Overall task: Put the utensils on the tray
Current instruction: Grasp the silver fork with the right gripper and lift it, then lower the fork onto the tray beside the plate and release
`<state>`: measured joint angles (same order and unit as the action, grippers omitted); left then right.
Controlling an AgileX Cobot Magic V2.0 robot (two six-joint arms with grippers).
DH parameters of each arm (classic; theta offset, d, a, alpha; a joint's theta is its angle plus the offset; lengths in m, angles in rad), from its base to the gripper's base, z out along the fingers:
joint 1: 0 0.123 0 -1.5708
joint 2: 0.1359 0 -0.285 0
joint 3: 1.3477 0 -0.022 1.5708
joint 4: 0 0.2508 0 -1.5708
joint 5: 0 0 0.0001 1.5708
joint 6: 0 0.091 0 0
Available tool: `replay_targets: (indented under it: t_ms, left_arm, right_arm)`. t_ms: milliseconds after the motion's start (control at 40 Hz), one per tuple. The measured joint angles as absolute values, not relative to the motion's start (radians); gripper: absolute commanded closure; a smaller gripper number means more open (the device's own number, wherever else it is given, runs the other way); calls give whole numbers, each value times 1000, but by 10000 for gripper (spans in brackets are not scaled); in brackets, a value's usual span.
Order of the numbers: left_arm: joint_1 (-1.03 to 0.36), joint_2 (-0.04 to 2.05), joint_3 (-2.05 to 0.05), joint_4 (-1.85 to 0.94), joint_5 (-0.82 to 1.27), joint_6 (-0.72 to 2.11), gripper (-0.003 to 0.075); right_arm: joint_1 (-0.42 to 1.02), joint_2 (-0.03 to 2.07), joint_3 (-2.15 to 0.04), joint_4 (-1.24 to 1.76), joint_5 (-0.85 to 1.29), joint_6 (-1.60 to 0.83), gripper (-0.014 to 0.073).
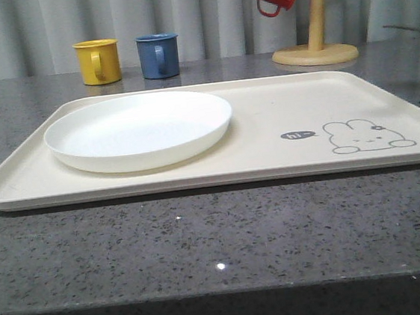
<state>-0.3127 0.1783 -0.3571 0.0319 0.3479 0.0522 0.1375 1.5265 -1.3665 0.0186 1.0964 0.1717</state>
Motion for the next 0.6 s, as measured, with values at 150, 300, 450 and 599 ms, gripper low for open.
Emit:
replay_targets:
  t_ms: [150, 300, 450, 599]
  left_arm:
    - [-313, 178, -357, 32, 348, 52, 738]
    - [-313, 178, -357, 32, 348, 52, 738]
    - [-313, 178, -357, 32, 348, 52, 738]
    - [-313, 178, -357, 32, 348, 52, 738]
  right_arm:
    - [279, 1542, -1450, -5, 1123, 290, 623]
    - [397, 1613, -1531, -5, 1127, 380, 623]
    - [473, 1709, -1580, 0, 1126, 434, 621]
    - [484, 1782, -1583, 0, 1114, 497, 620]
